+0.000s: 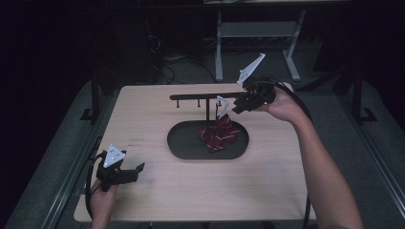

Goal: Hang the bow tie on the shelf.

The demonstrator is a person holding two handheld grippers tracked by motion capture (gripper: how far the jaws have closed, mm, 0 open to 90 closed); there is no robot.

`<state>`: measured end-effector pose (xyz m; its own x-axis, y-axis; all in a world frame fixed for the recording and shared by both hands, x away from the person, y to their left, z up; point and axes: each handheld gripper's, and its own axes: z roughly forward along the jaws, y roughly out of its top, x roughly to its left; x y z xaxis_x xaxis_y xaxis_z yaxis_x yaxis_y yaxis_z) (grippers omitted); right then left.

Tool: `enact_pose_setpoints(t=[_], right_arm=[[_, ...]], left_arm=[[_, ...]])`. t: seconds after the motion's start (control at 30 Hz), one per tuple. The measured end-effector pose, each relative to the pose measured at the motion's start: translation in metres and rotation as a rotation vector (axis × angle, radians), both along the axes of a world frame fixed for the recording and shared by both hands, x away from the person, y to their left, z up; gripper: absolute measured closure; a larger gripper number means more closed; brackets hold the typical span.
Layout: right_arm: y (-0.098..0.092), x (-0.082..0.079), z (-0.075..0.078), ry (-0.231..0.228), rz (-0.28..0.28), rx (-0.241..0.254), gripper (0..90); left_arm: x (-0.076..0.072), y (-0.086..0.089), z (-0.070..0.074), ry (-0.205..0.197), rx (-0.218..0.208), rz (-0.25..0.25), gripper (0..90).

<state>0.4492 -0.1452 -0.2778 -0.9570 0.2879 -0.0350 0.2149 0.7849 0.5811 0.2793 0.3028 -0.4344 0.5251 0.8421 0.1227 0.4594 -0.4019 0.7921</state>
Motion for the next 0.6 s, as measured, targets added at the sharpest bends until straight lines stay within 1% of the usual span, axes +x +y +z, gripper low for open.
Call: enact_pose_setpoints(t=[0.1,0.17,0.6], right_arm=[[-0.001,-0.003,0.0,0.002,-0.003,0.005,62.8],[-0.003,-0.004,-0.001,0.0,0.001,0.004,62.1],[-0.016,-0.018,-0.008,0.01,-0.015,0.025,59.6]], left_arm=[[0.0,0.0,0.0,-0.001,0.0,0.0,16.3],[0.0,0.0,0.0,0.0,0.001,0.0,16.3],[0.0,-0.001,0.0,-0.001,0.007,-0.008,16.3]])
